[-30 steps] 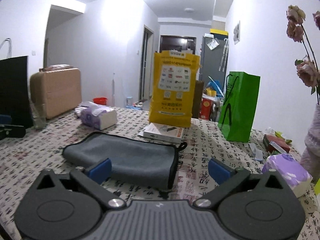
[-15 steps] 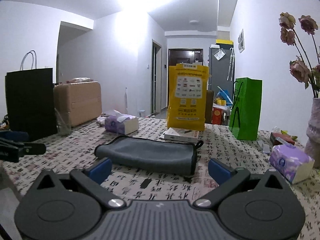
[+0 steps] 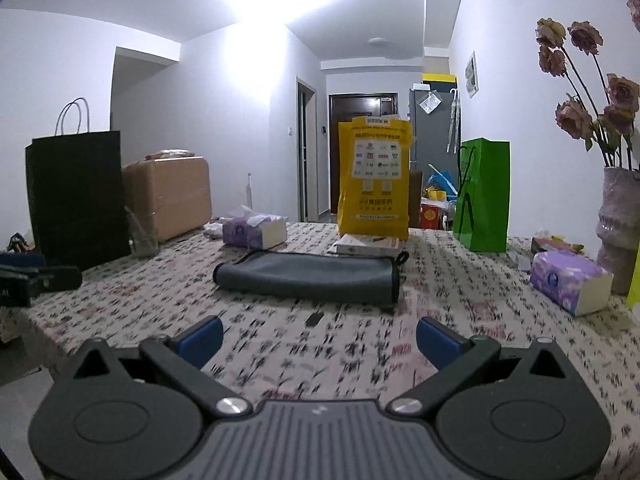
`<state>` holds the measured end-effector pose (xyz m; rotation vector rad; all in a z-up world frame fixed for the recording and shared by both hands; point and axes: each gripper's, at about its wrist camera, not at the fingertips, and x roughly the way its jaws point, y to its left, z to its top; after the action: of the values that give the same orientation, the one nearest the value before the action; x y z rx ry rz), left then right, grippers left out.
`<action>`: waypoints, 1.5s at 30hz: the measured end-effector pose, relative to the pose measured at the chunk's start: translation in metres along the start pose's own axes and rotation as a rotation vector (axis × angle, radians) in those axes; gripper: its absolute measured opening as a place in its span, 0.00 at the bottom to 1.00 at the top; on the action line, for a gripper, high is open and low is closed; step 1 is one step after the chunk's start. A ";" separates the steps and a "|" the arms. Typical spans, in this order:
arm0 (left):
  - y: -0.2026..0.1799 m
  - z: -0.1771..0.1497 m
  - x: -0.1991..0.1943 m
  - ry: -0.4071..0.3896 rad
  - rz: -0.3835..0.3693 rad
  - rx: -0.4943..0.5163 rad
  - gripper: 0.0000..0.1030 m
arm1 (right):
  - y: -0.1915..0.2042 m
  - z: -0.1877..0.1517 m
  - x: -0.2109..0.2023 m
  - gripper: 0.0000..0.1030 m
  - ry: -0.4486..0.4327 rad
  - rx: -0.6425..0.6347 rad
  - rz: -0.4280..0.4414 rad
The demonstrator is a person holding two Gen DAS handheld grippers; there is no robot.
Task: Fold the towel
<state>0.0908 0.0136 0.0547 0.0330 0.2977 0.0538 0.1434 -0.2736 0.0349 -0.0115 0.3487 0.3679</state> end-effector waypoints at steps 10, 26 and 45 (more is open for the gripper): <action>-0.008 -0.023 -0.040 -0.023 -0.034 0.016 1.00 | 0.025 -0.020 -0.043 1.00 -0.025 0.007 -0.009; -0.003 -0.050 -0.061 0.057 0.009 -0.003 1.00 | 0.038 -0.050 -0.083 1.00 0.018 0.054 0.007; -0.005 -0.055 -0.066 0.051 0.013 0.006 1.00 | 0.045 -0.052 -0.088 1.00 0.012 0.060 0.025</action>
<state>0.0119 0.0061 0.0214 0.0396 0.3486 0.0670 0.0329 -0.2664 0.0175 0.0498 0.3717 0.3824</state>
